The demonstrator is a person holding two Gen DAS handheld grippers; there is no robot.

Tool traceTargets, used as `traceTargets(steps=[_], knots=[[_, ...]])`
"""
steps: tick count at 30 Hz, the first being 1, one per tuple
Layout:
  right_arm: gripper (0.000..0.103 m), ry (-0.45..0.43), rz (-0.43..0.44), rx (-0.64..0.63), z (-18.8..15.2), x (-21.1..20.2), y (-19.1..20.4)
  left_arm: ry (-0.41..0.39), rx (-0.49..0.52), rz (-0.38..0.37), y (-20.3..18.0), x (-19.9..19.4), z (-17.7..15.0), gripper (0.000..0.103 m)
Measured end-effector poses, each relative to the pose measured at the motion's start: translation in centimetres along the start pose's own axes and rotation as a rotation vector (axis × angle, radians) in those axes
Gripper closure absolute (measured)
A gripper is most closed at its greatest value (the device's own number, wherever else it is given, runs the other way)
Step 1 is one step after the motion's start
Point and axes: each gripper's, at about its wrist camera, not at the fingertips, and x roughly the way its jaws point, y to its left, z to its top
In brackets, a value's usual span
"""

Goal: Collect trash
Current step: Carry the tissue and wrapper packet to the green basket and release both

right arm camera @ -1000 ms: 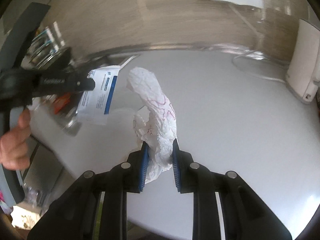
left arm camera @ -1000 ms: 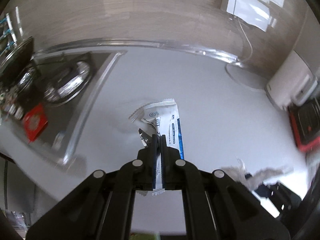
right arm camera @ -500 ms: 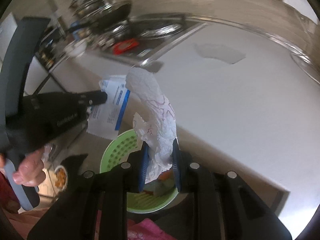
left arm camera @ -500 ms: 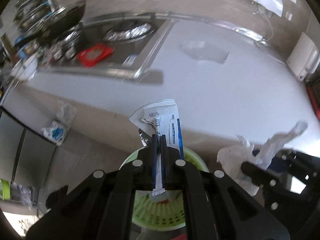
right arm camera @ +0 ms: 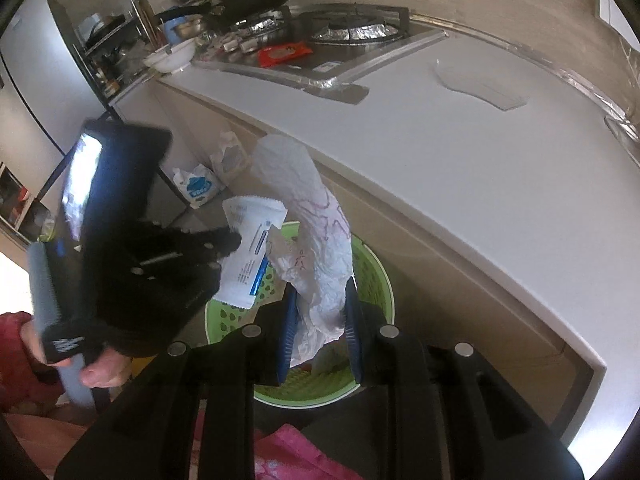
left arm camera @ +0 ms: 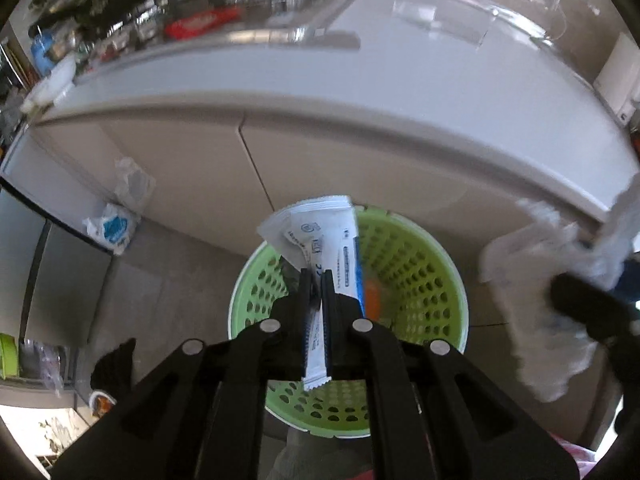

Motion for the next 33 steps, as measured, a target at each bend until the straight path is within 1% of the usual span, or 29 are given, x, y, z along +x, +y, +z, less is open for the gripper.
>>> traceTargets(steps=[3,5,8,15,17,18,20,23,26,29,30,31,33], knots=[[0.08,0.009,-0.006,0.006,-0.1,0.3,0.0,0.06,-0.012,-0.009,0.4,1.9,-0.7,0.092],[0.08,0.013,-0.006,0.009,-0.2,0.4,-0.1,0.079,-0.023,-0.003,0.7,2.6,-0.9,0.081],[0.08,0.016,-0.007,0.013,-0.2,0.4,-0.2,0.077,-0.026,0.008,0.9,2.8,-1.1,0.066],[0.08,0.027,0.002,0.011,0.0,1.0,-0.1,0.066,-0.033,0.006,1.0,2.0,-0.8,0.06],[0.08,0.028,0.01,0.007,-0.1,1.1,-0.1,0.052,-0.047,0.016,1.5,1.3,-0.7,0.054],[0.08,0.03,0.014,0.005,-0.2,1.1,-0.1,0.038,-0.059,0.029,1.9,0.7,-0.6,0.052],[0.079,0.039,0.026,-0.002,-0.4,1.5,0.0,0.007,-0.074,0.056,2.5,-0.4,-0.2,0.045],[0.079,0.056,0.05,-0.019,-0.7,2.2,0.3,-0.042,-0.094,0.075,3.6,-2.2,0.2,0.036],[0.078,0.075,0.076,-0.041,-1.1,3.2,1.0,-0.078,-0.125,0.092,4.6,-3.6,0.7,0.031],[0.074,0.102,0.09,-0.054,-1.6,4.2,1.5,-0.102,-0.148,0.111,5.6,-4.4,1.1,0.028],[0.067,0.111,0.099,-0.059,-1.7,4.5,1.6,-0.105,-0.153,0.115,5.8,-4.6,1.2,0.028],[0.059,0.121,0.105,-0.061,-1.9,4.8,1.7,-0.107,-0.163,0.116,6.1,-4.7,1.3,0.028],[0.051,0.128,0.096,-0.062,-2.0,5.3,1.7,-0.106,-0.179,0.118,6.5,-4.6,1.2,0.028]])
